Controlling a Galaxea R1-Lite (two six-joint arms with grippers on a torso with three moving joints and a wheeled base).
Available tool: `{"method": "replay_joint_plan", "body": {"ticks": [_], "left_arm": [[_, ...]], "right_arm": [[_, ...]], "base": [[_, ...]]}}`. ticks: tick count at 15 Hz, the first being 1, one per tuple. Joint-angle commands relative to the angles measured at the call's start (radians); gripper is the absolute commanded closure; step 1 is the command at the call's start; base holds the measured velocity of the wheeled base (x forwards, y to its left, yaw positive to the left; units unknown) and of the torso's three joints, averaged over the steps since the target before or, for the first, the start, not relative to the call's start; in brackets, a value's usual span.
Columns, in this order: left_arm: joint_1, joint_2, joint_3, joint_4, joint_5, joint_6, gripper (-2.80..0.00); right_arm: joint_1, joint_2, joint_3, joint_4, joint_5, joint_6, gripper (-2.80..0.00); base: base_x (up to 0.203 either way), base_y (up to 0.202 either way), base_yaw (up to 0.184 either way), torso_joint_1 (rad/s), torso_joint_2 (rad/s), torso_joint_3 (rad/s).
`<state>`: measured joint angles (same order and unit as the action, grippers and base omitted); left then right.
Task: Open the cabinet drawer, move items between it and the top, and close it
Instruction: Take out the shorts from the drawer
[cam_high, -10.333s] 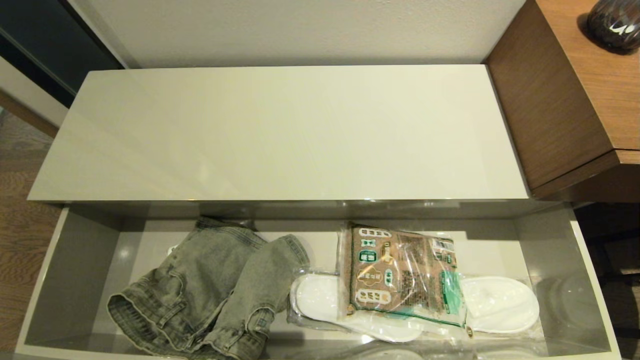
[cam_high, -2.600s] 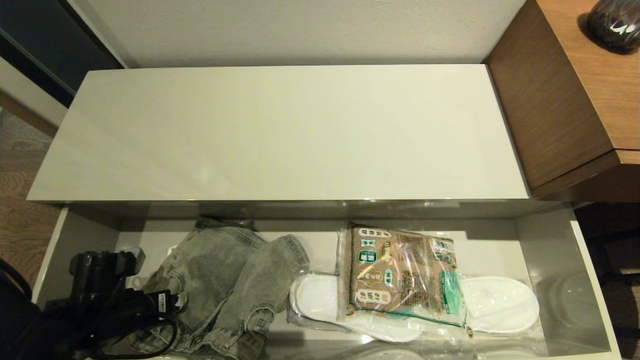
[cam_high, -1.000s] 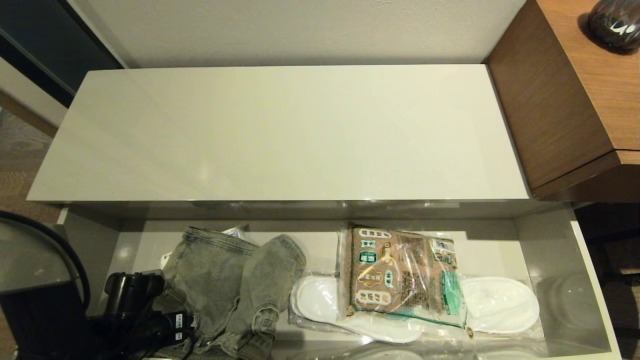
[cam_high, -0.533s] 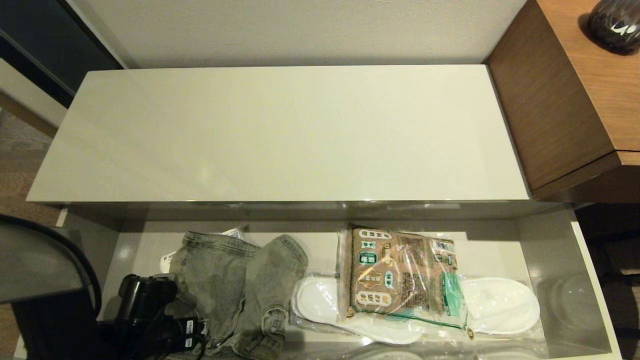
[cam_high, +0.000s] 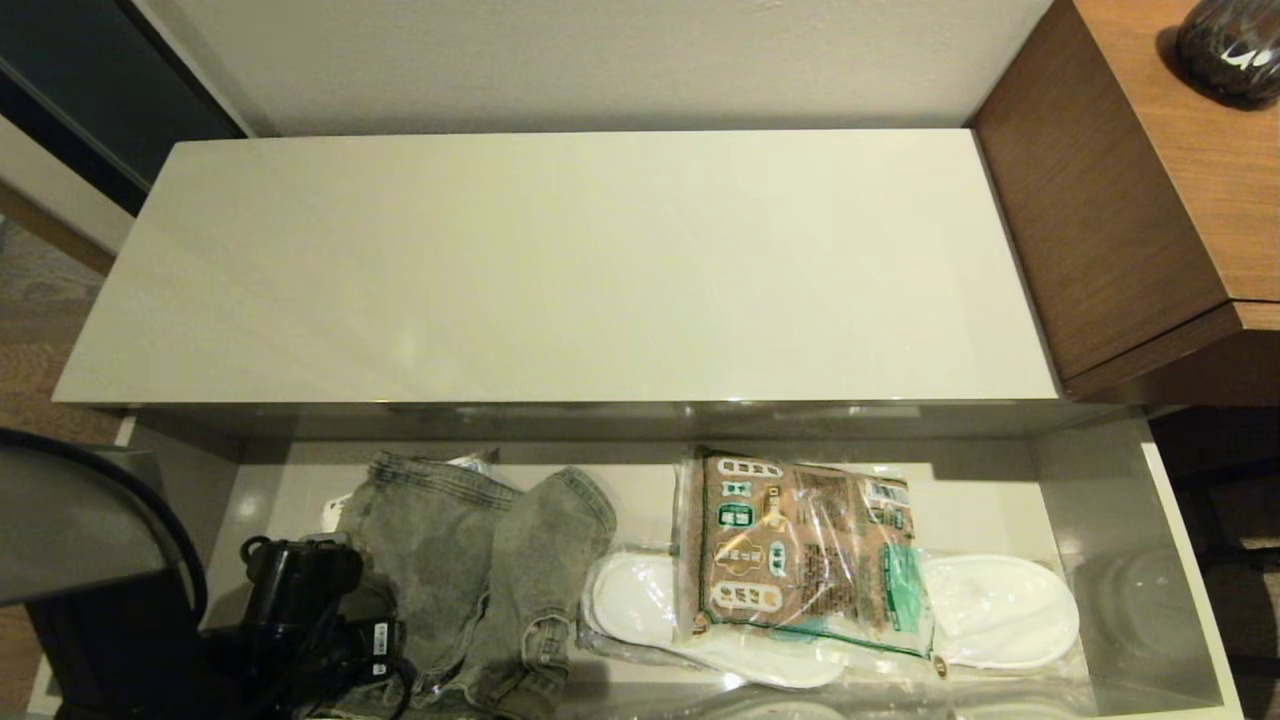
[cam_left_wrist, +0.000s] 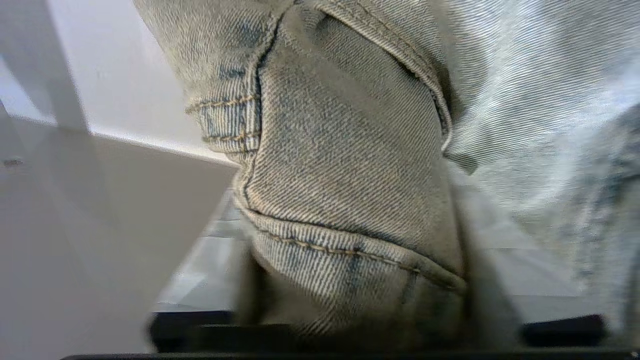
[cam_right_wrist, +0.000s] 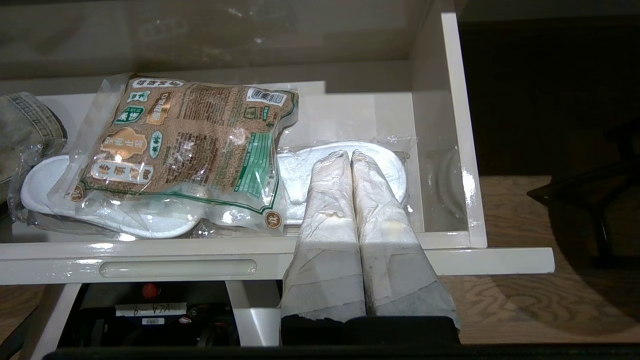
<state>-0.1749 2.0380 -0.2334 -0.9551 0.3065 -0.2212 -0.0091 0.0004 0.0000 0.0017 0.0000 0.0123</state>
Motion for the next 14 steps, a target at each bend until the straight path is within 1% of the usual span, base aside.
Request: {"method": "replay_joint_plan", "body": {"ticks": [1,4,5,6,7,9,12,13,14], "left_arm": [[0.0,-0.03,-0.004,-0.011,0.003,0.0,0.0],[0.0,-0.117,-0.021,0.019,0.003,0.008,0.0],[0.0,-0.122,-0.026,0.03,0.003,0.01,0.0],[0.0,-0.152,-0.041,0.07,0.003,0.01,0.0],[0.0,-0.207,-0.061,0.12,0.003,0.01,0.0],[0.0,-0.336,-0.125,0.279,-0.002,0.006,0.0],[0.001,-0.465,-0.217,0.482,-0.021,-0.004,0.0],[0.001,-0.492,-0.245,0.535,-0.028,-0.008,0.0],[0.002,-0.495,-0.248,0.539,-0.03,-0.009,0.0]], "right_arm": [[0.0,-0.002,0.003,0.0,0.0,0.0,0.0],[0.0,-0.002,0.003,0.0,0.0,0.0,0.0],[0.0,-0.002,0.003,0.0,0.0,0.0,0.0],[0.0,-0.002,0.003,0.0,0.0,0.0,0.0],[0.0,-0.002,0.003,0.0,0.0,0.0,0.0],[0.0,-0.002,0.003,0.0,0.0,0.0,0.0],[0.0,-0.002,0.003,0.0,0.0,0.0,0.0],[0.0,-0.002,0.003,0.0,0.0,0.0,0.0],[0.0,-0.002,0.003,0.0,0.0,0.0,0.0]], "base": [[0.0,0.0,0.0,0.0,0.0,0.0],[0.0,0.0,0.0,0.0,0.0,0.0],[0.0,0.0,0.0,0.0,0.0,0.0],[0.0,0.0,0.0,0.0,0.0,0.0],[0.0,0.0,0.0,0.0,0.0,0.0],[0.0,0.0,0.0,0.0,0.0,0.0],[0.0,0.0,0.0,0.0,0.0,0.0],[0.0,0.0,0.0,0.0,0.0,0.0],[0.0,0.0,0.0,0.0,0.0,0.0]]}}
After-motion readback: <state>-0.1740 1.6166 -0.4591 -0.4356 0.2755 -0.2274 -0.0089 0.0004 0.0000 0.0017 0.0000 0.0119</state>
